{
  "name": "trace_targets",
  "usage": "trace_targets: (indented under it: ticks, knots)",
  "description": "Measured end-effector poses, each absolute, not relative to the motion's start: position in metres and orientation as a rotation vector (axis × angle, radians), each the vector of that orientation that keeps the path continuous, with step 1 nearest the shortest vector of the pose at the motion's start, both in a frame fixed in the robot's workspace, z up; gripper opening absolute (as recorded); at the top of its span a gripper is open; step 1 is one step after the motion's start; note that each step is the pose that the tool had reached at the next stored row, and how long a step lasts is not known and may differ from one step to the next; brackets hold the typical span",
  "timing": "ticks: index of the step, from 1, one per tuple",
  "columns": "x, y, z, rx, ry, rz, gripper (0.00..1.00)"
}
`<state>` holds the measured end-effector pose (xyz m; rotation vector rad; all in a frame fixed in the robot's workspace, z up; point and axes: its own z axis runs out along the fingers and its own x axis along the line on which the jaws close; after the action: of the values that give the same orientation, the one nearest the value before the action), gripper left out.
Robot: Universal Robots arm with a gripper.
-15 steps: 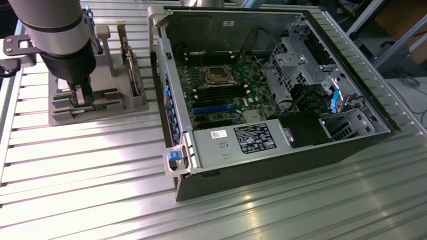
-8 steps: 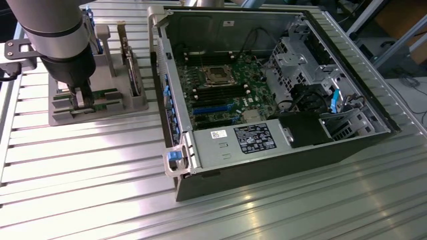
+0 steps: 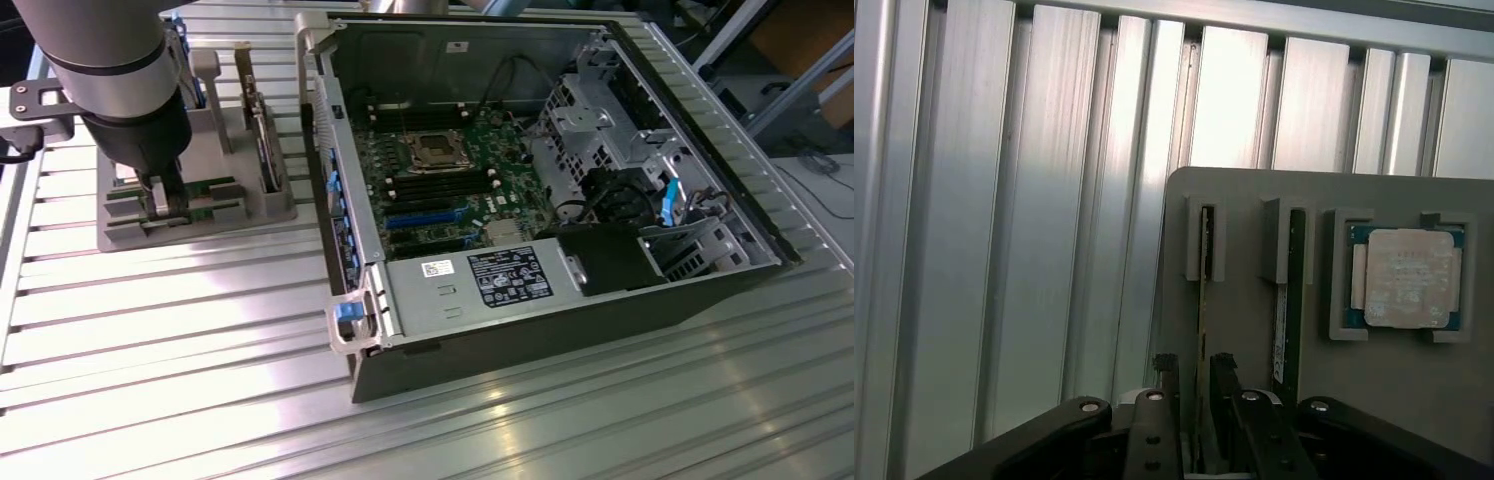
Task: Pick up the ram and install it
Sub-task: 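Pick up the ram and move it above insertion slot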
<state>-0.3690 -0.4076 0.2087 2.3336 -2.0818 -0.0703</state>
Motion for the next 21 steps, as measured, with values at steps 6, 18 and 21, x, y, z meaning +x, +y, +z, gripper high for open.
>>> trace_targets:
  ticks: [6, 18, 21]
  knots:
    - [-0.3690, -0.4076, 0.2087, 2.334, -2.082, -0.070, 0.12]
    - [-0.3690, -0.4076, 0.2130, 2.331, -2.080, -0.066, 0.12]
    - [-0.3690, -0.4076, 0.2174, 2.331, -2.080, -0.066, 0.12]
